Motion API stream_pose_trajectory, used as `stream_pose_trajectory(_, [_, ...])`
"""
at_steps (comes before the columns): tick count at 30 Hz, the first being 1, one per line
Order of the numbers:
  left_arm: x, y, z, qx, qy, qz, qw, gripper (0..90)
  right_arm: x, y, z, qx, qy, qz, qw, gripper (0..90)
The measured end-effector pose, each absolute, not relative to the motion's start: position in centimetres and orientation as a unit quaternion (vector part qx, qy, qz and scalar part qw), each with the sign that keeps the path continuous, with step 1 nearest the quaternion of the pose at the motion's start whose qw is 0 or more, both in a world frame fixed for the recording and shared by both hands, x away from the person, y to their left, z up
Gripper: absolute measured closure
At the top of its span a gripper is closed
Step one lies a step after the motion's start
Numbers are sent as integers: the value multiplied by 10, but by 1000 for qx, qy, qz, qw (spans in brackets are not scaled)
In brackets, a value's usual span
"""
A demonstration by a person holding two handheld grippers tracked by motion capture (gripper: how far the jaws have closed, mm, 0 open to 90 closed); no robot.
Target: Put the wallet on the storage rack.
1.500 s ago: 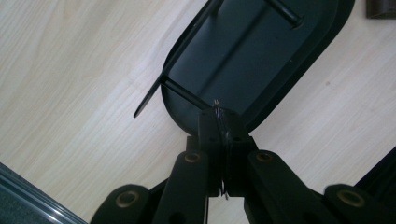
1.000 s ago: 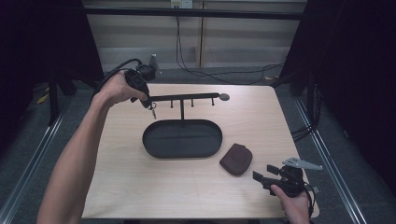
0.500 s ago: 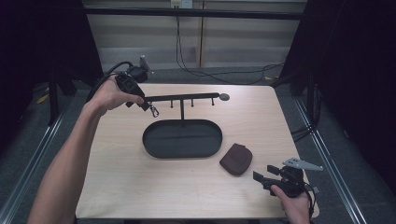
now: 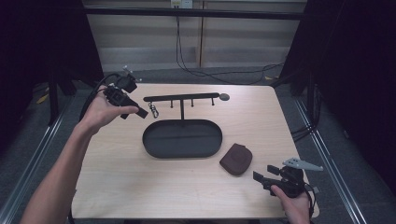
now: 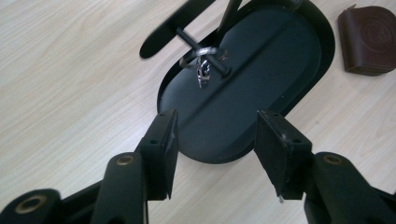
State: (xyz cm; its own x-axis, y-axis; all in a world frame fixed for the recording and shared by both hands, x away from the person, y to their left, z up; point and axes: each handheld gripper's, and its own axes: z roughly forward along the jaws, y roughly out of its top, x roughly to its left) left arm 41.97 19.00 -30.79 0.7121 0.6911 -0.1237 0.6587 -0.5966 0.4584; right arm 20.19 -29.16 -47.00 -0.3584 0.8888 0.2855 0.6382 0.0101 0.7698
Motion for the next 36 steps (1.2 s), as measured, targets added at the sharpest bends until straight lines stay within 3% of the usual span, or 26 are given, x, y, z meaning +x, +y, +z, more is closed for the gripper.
stream_pose_trajectory(4, [411,199,-316,885,385,38,261,412,203,-292,-470,550,696,439,140,260])
stream_pose_trajectory(8, [392,208,-328,868,391,67,297,442,205,-291,-471,551,697,437,138,260])
stream_pose_trajectory(13, [372,218,-347,853,406,63,322,393,203,-291,-470,552,695,438,141,260])
stream_pose_trajectory(15, [362,223,-358,846,412,67,333,332,203,-292,-471,551,696,437,142,260])
stream_pose_trajectory(23, [325,233,-383,835,425,79,341,241,203,-292,-471,553,697,436,140,257])
stream_pose_trajectory(33, [294,250,-409,820,432,60,371,176,208,-288,-475,556,707,417,132,204])
stream_pose_trajectory(36, [279,254,-421,824,402,54,396,174,212,-288,-476,554,711,414,123,203])
